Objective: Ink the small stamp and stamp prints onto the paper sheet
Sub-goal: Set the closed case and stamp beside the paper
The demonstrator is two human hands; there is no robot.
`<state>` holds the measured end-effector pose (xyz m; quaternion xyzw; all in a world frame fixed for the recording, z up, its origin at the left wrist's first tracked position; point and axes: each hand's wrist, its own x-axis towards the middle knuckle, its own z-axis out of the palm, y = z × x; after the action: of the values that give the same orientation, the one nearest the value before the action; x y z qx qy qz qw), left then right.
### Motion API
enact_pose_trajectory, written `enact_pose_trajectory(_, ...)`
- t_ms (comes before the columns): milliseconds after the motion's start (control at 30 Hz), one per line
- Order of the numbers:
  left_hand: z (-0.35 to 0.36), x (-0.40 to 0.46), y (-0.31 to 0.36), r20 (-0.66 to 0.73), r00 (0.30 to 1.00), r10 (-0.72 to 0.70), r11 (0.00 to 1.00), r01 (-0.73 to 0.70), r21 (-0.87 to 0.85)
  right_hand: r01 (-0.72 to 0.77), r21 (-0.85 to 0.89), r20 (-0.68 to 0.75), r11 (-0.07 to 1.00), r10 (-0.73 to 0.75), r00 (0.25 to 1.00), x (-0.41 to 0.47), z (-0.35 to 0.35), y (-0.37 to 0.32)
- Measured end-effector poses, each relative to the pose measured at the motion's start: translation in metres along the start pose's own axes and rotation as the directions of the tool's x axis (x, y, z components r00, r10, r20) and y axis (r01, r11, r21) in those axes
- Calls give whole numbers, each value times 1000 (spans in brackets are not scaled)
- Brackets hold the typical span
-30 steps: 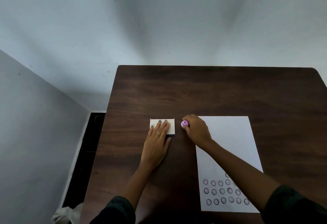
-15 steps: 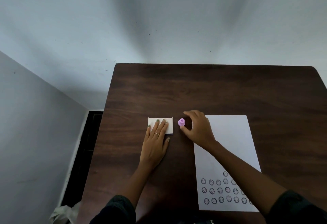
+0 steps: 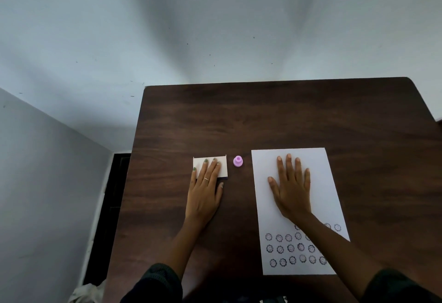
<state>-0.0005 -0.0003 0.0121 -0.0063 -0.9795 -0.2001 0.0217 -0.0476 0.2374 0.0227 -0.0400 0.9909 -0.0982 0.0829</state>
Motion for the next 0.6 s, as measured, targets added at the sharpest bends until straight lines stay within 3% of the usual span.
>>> enact_pose_trajectory(600,1,0,0,10,1000,6,1000,-6,14,-1,-10,-21,1000,1,1000,5,5,-5)
